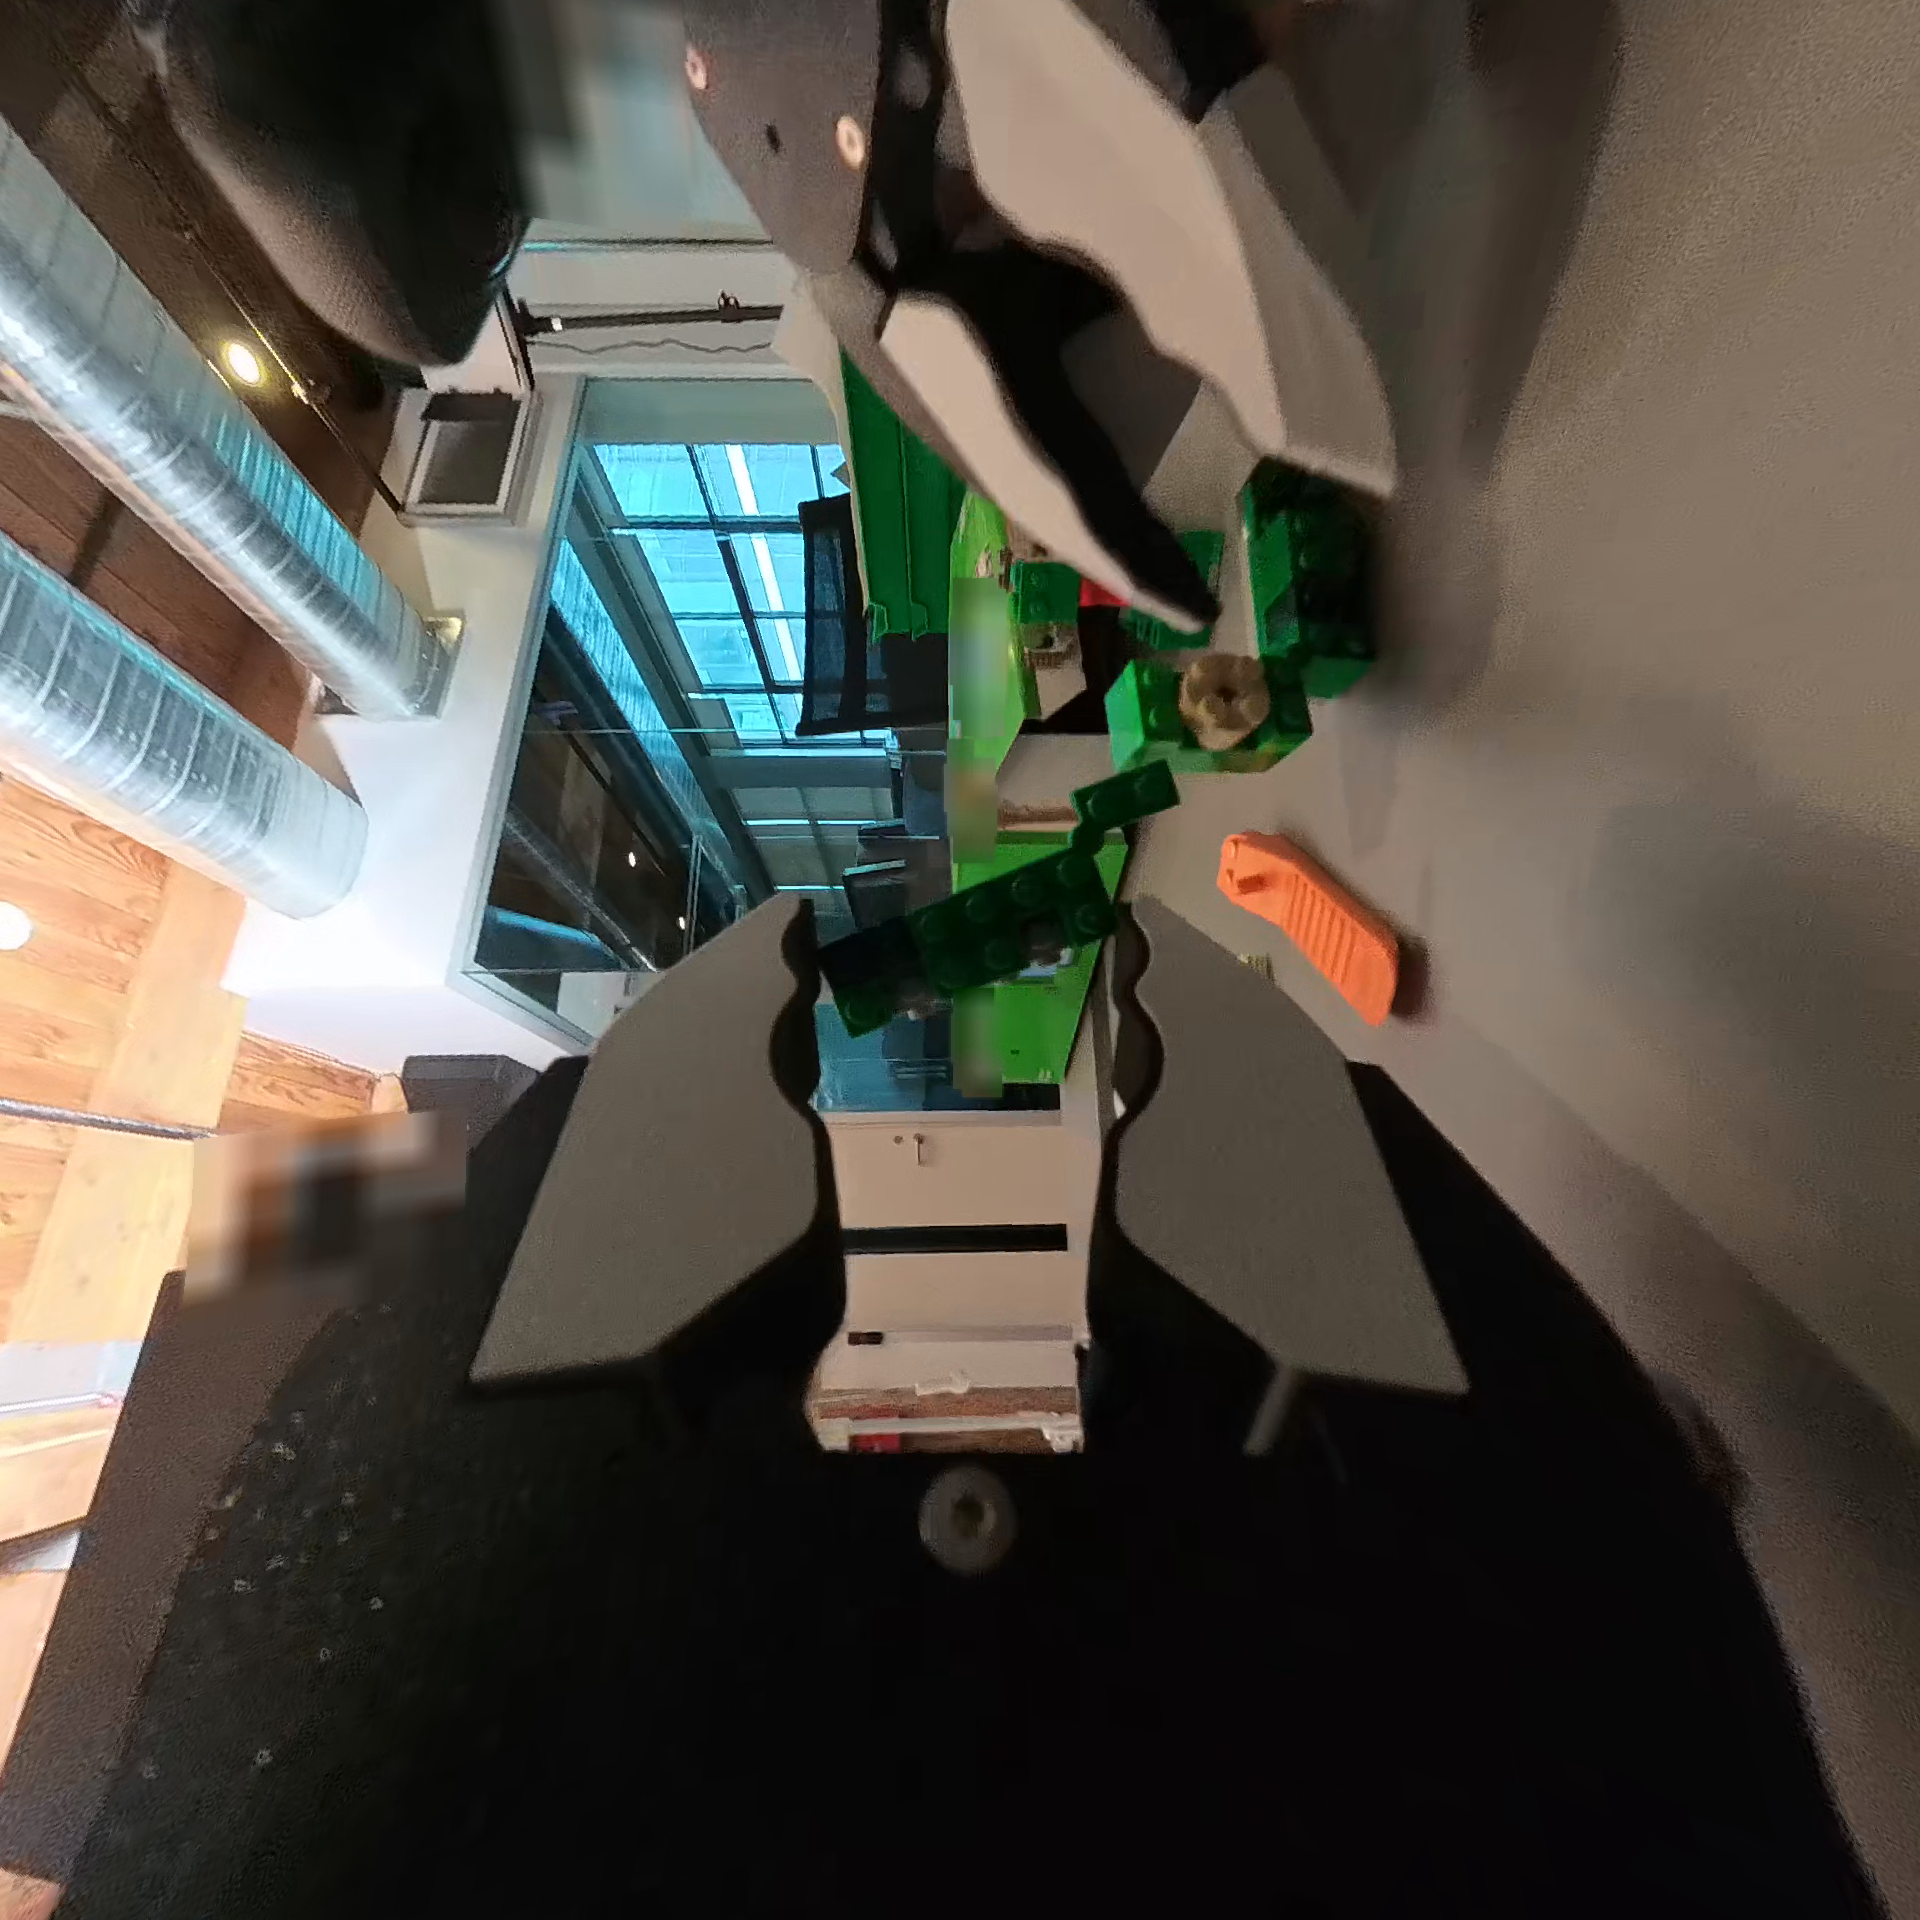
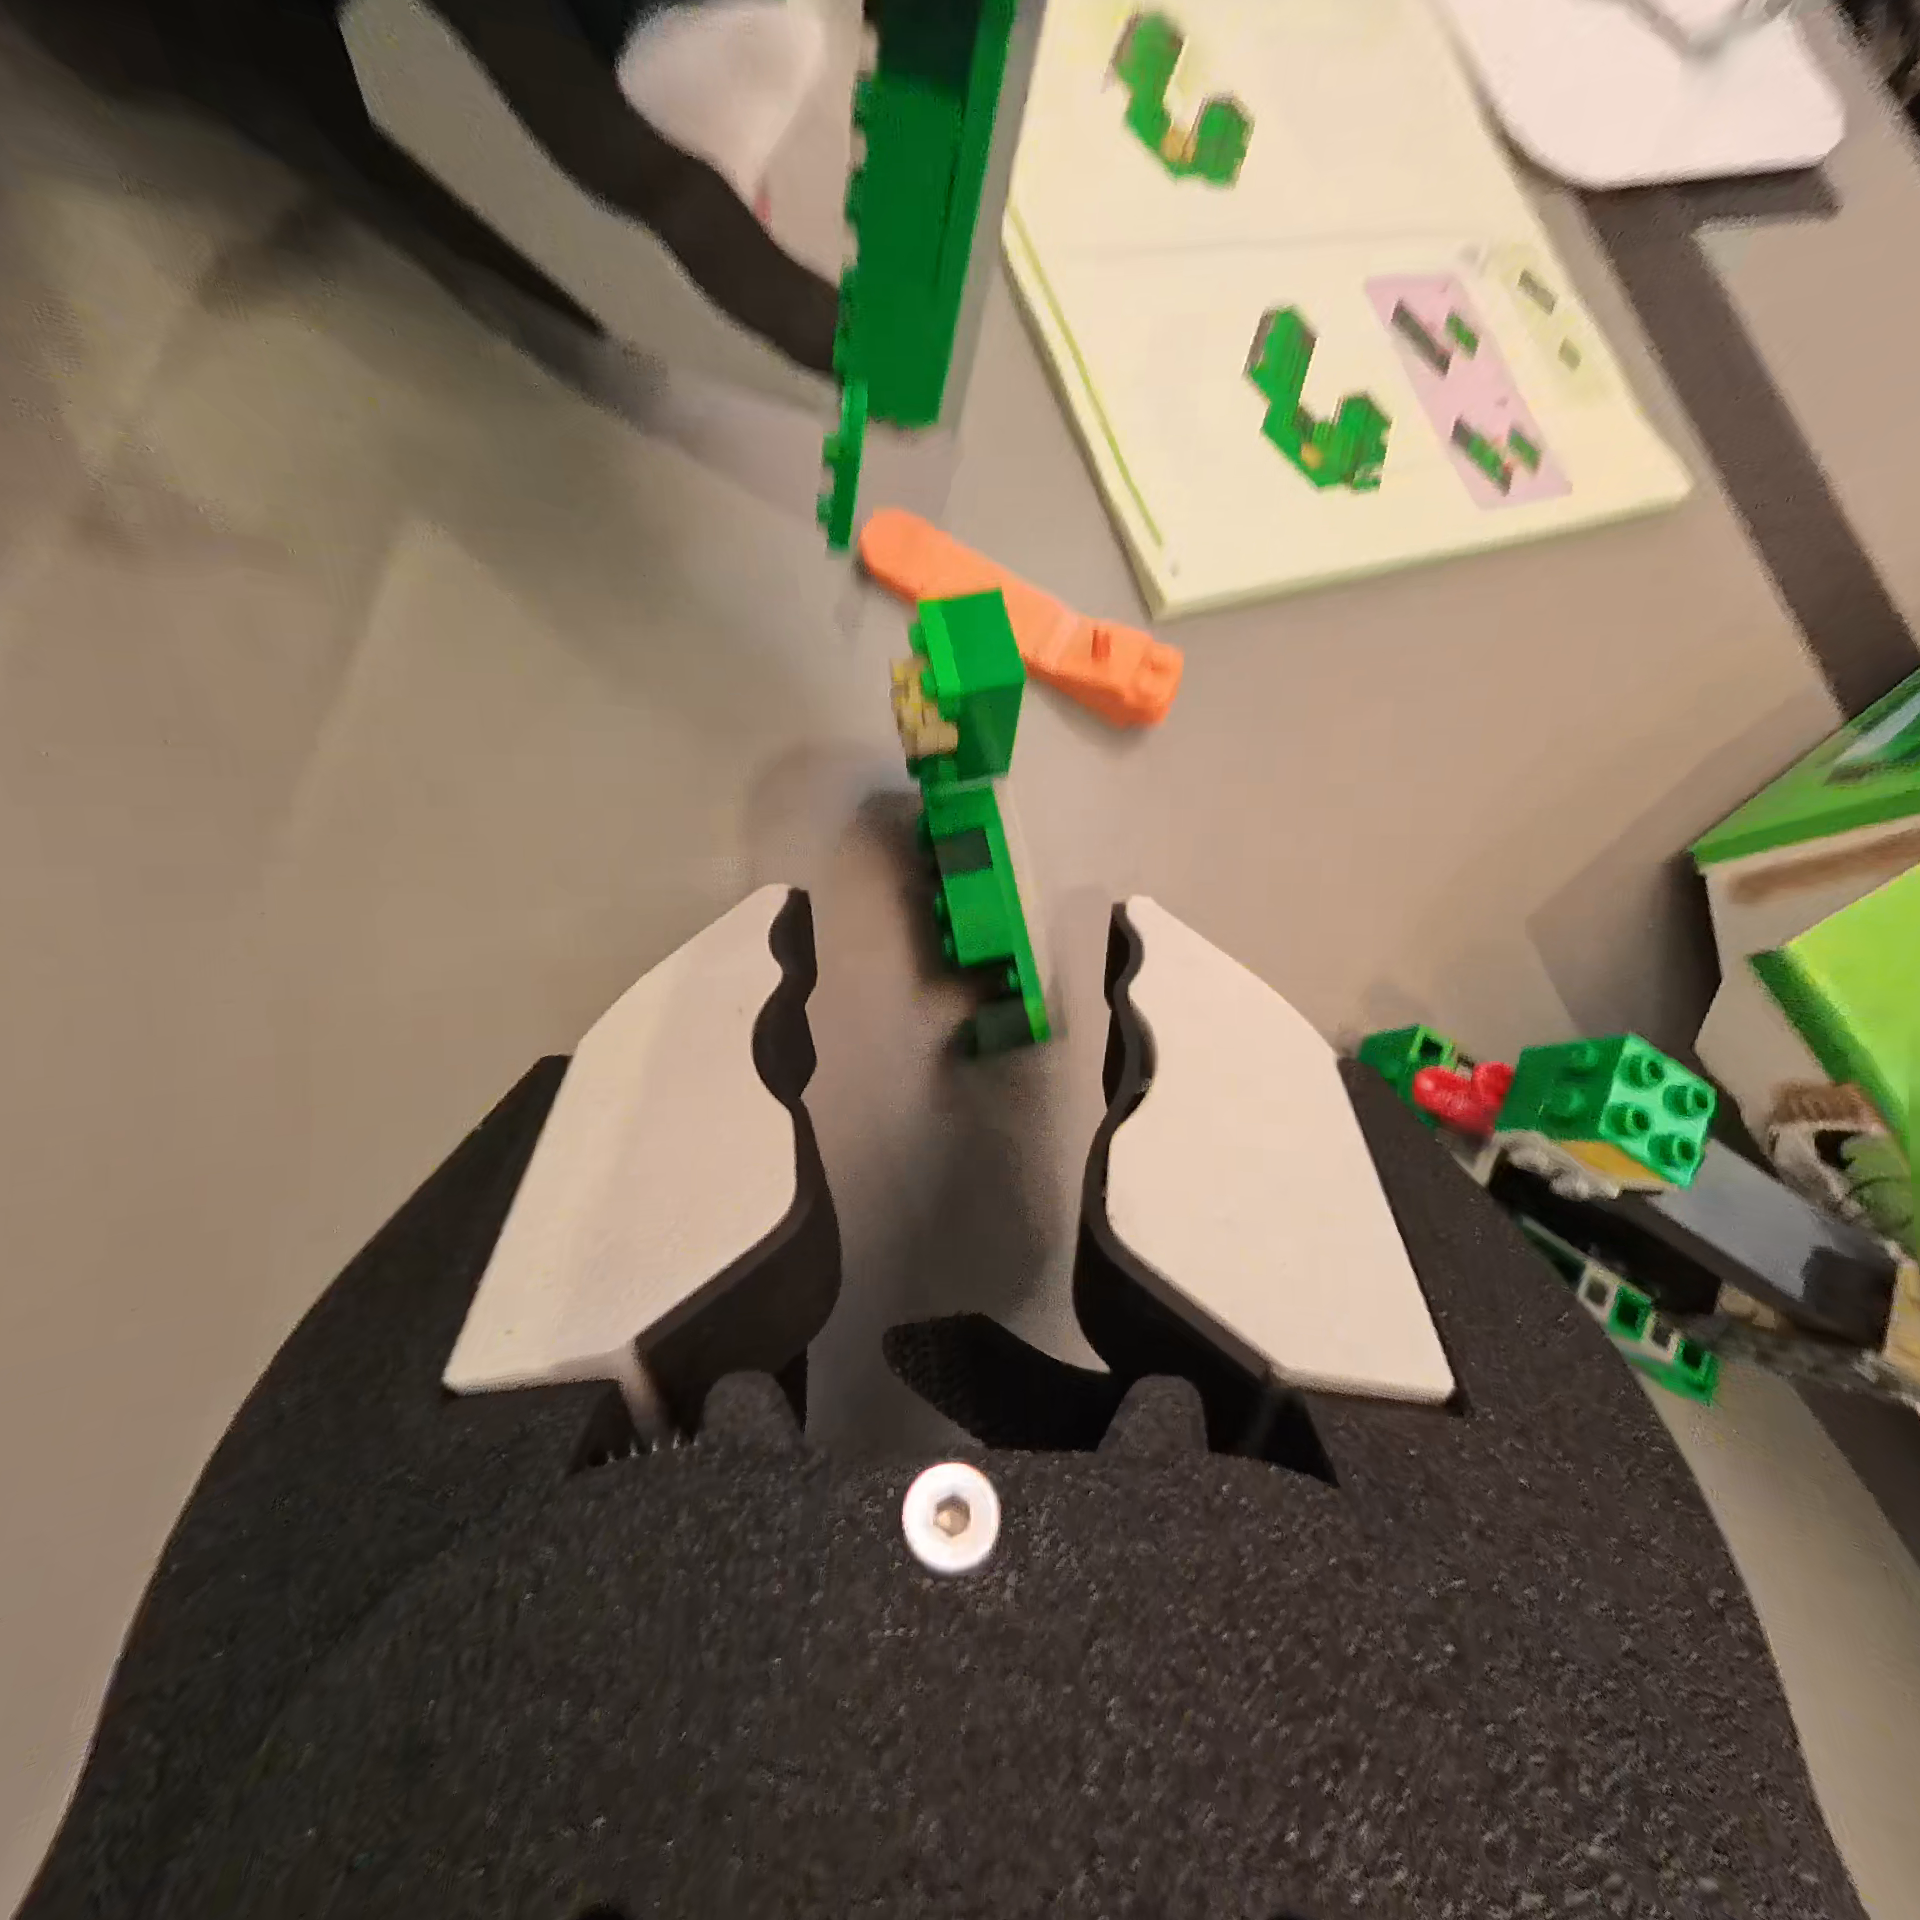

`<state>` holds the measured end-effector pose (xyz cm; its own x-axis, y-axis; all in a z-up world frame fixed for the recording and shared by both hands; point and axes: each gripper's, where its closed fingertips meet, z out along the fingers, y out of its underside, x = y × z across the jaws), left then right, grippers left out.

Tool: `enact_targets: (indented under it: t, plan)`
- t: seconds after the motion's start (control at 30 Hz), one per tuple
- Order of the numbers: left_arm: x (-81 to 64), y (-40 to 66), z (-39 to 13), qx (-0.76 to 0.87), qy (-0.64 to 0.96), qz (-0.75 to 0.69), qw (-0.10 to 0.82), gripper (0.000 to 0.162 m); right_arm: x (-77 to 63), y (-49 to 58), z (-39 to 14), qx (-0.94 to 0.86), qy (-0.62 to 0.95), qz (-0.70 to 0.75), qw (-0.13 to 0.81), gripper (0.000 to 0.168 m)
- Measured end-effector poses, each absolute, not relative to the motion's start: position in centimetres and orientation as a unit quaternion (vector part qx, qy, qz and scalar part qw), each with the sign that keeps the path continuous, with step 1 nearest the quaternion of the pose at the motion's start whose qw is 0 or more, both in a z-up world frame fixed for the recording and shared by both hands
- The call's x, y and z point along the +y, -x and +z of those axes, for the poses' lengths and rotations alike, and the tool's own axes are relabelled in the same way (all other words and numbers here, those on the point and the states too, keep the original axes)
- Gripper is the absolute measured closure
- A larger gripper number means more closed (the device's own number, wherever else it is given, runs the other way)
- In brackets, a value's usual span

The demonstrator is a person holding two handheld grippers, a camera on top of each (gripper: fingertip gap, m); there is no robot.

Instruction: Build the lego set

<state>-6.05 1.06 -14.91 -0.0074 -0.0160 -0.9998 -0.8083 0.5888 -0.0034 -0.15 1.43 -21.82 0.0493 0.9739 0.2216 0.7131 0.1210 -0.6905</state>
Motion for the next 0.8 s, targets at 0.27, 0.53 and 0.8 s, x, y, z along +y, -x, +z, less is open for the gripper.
enact_targets:
  t: [0.27, 0.53, 0.8]
  plan:
    - [2.0, 8.7, -15.0, 0.612, 0.373, 0.299, 0.630, 0.108, 2.1, -1.4, -22.8, -0.681, 0.655, 0.179, 0.274, 0.131]
    - [2.2, 9.8, -15.4, 0.616, 0.372, 0.305, 0.624, 0.108, 2.5, -1.2, -22.0, -0.721, 0.655, 0.128, 0.185, 0.149]
    - [1.9, 9.0, -16.5, 0.646, 0.337, 0.326, 0.602, 0.108, 3.1, 0.1, -20.4, -0.756, 0.651, 0.039, 0.057, 0.149]
